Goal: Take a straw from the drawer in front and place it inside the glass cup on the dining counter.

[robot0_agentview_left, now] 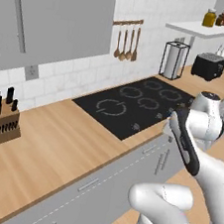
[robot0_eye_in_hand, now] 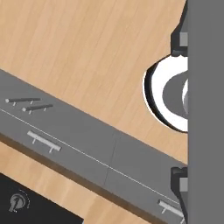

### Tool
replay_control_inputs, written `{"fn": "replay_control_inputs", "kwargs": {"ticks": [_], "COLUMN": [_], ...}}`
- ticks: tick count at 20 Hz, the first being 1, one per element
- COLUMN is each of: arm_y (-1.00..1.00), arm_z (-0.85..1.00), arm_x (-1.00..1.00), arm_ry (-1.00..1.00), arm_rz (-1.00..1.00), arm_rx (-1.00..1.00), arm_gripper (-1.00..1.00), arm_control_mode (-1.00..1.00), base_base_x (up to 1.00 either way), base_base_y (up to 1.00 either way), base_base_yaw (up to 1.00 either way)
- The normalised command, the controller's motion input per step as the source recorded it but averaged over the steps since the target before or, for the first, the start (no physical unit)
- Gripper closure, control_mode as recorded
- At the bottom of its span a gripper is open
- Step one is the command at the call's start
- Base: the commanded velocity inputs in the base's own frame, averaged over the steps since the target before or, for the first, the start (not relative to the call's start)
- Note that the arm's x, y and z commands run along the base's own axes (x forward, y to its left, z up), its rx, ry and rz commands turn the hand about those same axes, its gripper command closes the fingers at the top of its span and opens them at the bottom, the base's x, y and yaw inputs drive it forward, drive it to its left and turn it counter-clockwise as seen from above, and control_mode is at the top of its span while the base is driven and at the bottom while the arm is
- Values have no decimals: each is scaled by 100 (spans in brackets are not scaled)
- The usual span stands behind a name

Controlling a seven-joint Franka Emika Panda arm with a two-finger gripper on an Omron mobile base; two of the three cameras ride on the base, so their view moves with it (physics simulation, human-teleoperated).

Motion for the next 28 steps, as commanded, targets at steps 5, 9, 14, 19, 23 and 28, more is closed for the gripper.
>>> {"fn": "replay_control_inputs", "kwargs": {"ticks": [5, 9, 14, 19, 23, 28], "arm_y": [0, -15, -30, -30, -28, -15], "arm_z": [-2, -23, -2, -4, -36, -74], "arm_x": [54, 68, 69, 47, 31, 2], "arm_ry": [1, -1, -14, -28, -30, -30], "arm_rz": [-12, 0, -5, -12, -12, -4], "arm_rx": [-4, 4, 28, 33, 25, 9], "arm_gripper": [-100, -100, -100, -100, -100, -100], "arm_control_mode": [-100, -100, -100, -100, -100, -100], "base_base_x": [0, 0, 0, 0, 0, 0], "base_base_y": [0, 0, 0, 0, 0, 0], "base_base_yaw": [0, 0, 0, 0, 0, 0]}}
